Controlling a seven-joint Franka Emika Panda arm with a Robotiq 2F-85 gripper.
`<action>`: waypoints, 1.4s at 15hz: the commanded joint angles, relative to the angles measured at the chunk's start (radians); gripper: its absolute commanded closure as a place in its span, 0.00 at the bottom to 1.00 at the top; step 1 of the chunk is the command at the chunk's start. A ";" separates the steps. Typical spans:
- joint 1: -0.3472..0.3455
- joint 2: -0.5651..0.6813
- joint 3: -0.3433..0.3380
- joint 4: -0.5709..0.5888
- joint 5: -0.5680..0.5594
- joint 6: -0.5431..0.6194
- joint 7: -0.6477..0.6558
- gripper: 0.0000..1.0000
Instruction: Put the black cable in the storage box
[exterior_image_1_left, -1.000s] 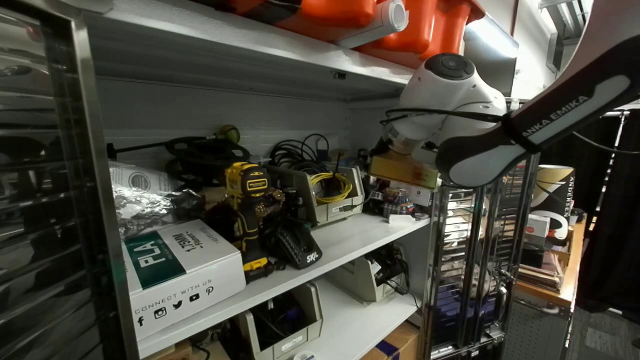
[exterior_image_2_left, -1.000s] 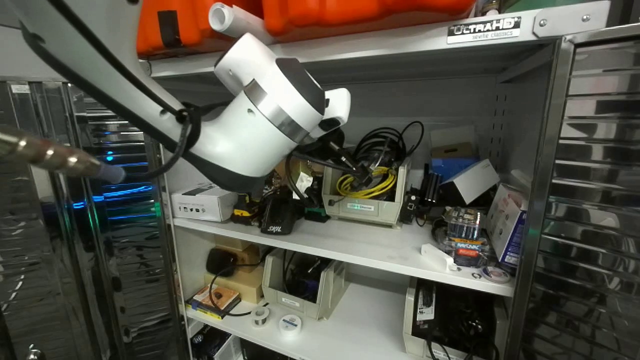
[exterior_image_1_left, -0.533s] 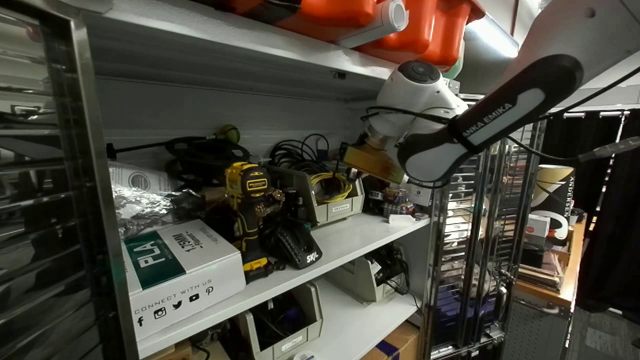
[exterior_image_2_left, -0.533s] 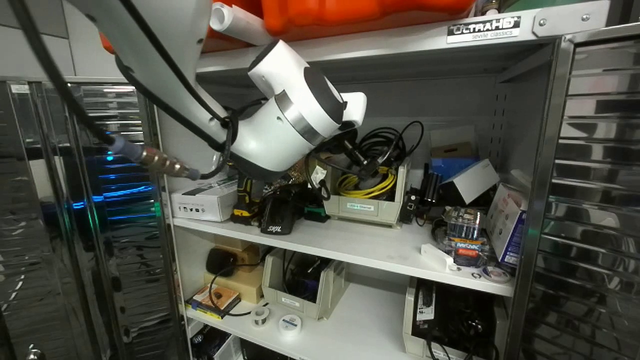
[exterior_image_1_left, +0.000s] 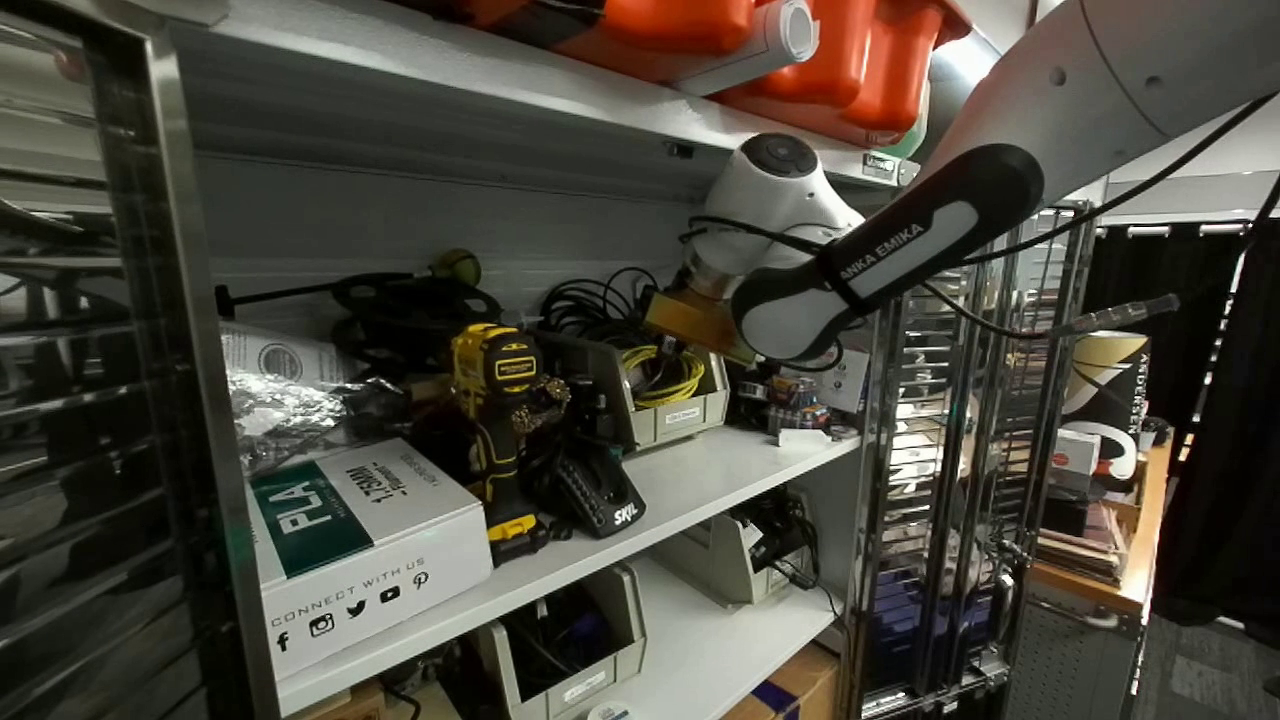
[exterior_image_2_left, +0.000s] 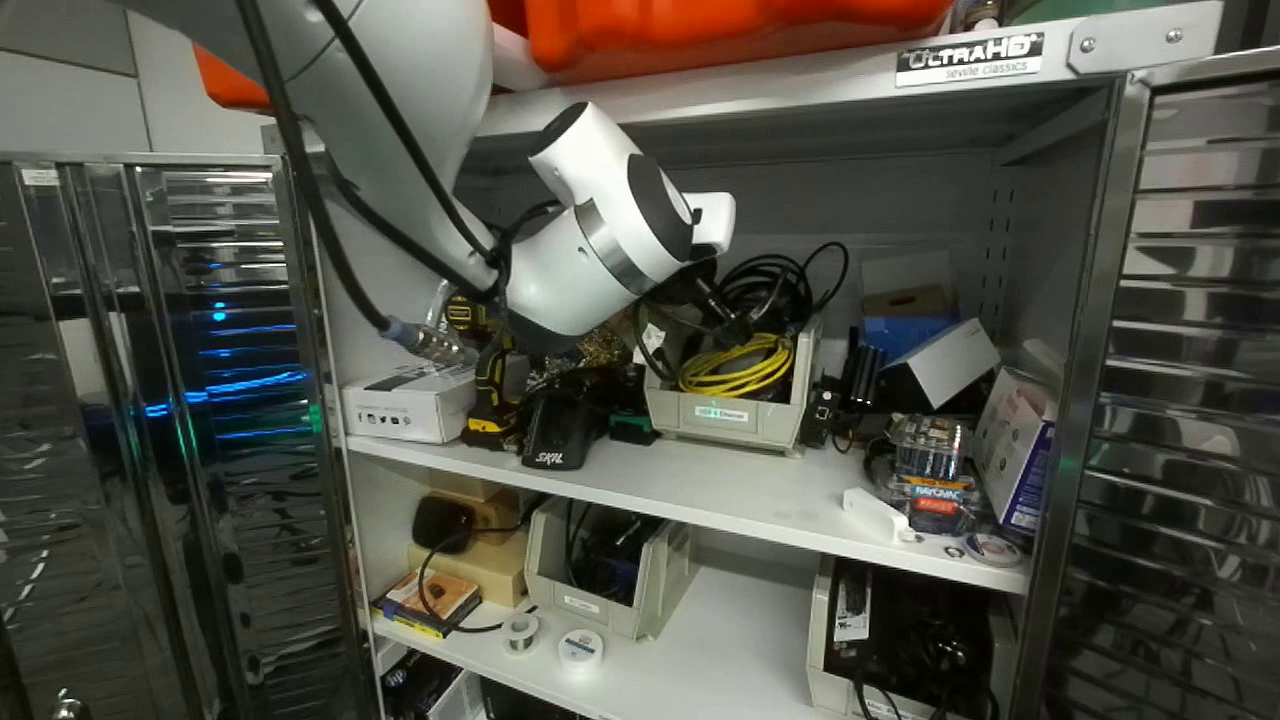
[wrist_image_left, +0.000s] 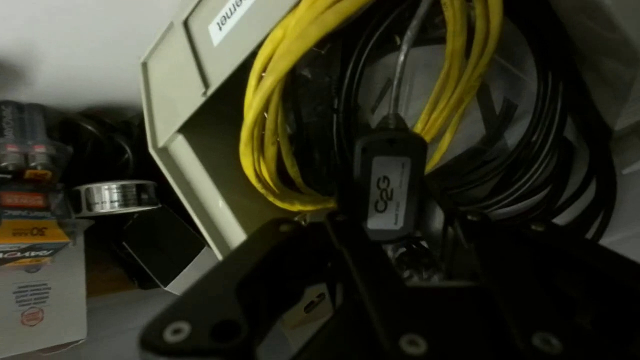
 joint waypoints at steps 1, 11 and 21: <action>-0.005 0.032 0.011 0.065 -0.005 -0.040 -0.083 0.34; -0.034 -0.083 0.070 -0.079 0.067 -0.165 -0.319 0.00; 0.021 -0.324 0.048 -0.339 0.405 -0.449 -0.779 0.00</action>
